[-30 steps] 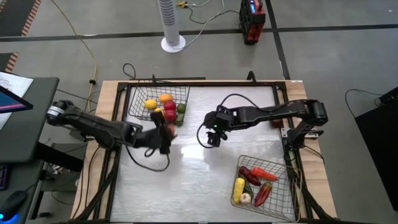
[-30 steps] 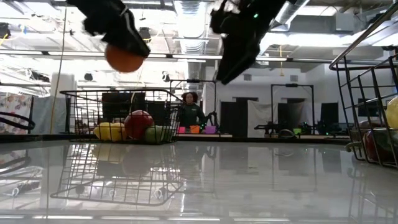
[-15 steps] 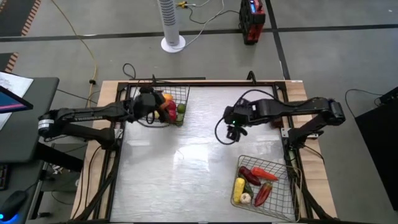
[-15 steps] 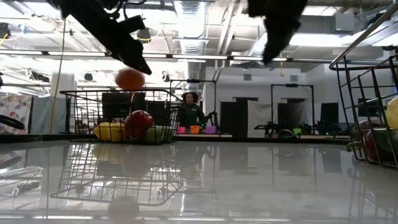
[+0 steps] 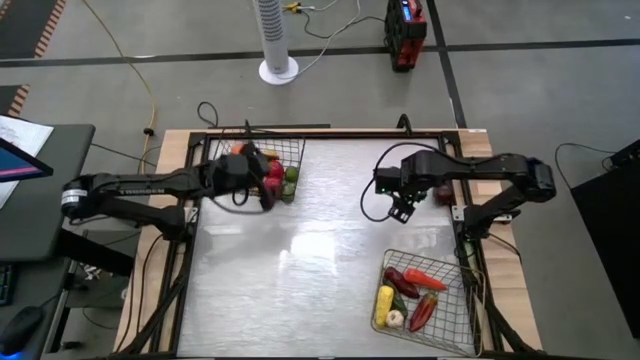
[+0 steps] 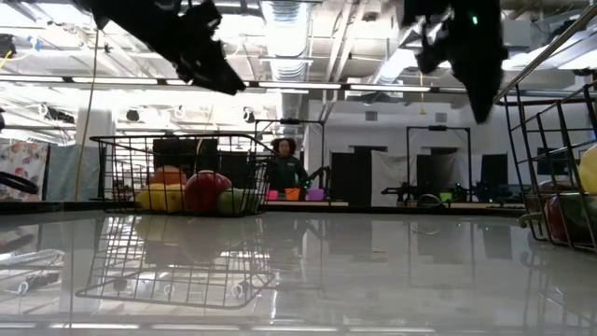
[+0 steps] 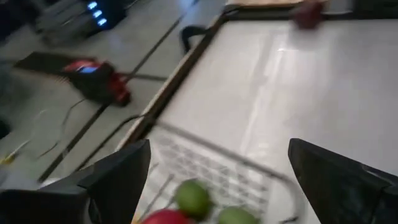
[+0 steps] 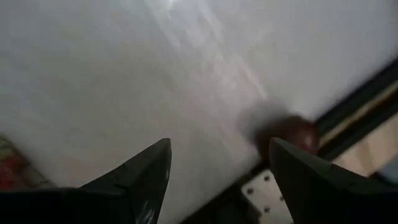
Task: Sort produce into baskets
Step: Put the red apple into the black wire basket
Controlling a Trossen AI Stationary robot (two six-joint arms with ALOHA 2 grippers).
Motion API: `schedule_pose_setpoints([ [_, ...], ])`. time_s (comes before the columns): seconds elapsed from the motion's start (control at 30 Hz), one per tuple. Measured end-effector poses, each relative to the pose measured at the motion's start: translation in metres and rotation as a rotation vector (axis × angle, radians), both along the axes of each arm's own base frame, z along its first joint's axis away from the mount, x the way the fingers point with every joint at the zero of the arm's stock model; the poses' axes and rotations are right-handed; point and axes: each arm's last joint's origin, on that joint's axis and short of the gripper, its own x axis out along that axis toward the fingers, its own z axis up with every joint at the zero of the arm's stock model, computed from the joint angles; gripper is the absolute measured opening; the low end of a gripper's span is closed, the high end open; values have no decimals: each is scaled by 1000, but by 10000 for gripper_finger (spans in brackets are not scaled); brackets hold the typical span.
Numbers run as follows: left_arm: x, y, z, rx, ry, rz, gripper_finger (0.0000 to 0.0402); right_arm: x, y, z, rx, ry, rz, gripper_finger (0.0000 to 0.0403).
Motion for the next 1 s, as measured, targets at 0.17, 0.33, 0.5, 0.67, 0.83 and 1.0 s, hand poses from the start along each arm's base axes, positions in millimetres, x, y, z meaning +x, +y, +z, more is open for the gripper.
schedule_pose_setpoints([
  [0.17,8,-32,1,11,-14,-144,357,-21,-19,-31,67,126,-121,296],
  [0.33,11,-61,3,43,-28,-229,348,-36,-36,-63,119,286,-142,296],
  [0.5,12,-75,2,51,-28,-257,347,-40,-45,-83,128,451,-92,296],
  [0.67,13,-79,1,56,-21,-258,347,-37,-52,-99,149,627,-45,306],
  [0.83,12,-79,0,56,-10,-259,347,-29,-55,-120,180,732,-3,343],
  [1.0,10,-80,-4,52,36,-259,347,-24,-57,-136,199,795,1,387],
])
